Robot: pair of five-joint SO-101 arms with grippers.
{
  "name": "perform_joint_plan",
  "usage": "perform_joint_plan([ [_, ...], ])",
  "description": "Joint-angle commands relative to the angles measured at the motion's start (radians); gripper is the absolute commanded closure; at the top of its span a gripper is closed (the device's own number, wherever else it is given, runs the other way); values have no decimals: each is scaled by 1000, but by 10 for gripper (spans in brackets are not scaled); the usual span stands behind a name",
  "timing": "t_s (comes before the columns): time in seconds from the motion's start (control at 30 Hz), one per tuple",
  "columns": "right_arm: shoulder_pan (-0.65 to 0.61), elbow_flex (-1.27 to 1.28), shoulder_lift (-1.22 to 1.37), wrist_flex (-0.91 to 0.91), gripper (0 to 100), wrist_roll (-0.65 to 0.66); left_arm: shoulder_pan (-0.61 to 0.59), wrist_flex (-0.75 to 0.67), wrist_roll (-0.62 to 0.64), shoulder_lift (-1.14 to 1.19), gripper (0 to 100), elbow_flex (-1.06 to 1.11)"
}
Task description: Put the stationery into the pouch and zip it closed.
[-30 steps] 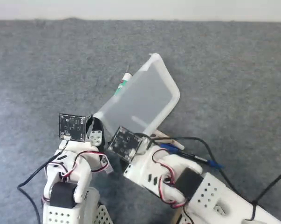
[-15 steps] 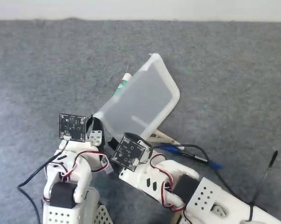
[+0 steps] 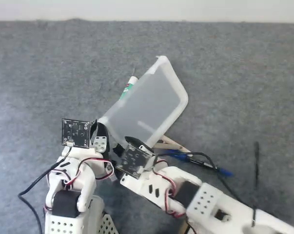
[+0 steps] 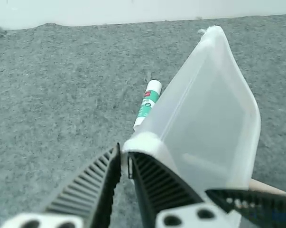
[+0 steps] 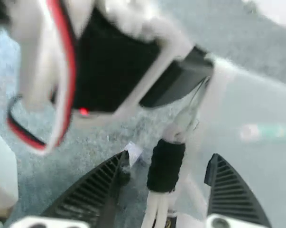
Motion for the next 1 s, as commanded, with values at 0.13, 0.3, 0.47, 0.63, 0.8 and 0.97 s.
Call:
perform_joint_plan([
  [0.13, 25, -143, 182, -41, 749, 15, -32, -6, 6, -15, 989, -28],
  [0.3, 64, -149, 182, -44, 796, 14, -29, -6, 6, -17, 989, -28],
  [0.47, 101, -192, 182, -13, 933, 14, -29, -6, 5, -17, 989, -27],
  [0.63, 133, -253, 182, 110, 988, 14, -31, -5, 5, -17, 989, -27],
  [0.8, 171, -364, 180, 323, 991, 15, -37, 0, 5, -17, 989, -28],
  [0.97, 249, -439, 137, 484, 991, 15, -29, 28, -49, -17, 989, -28],
])
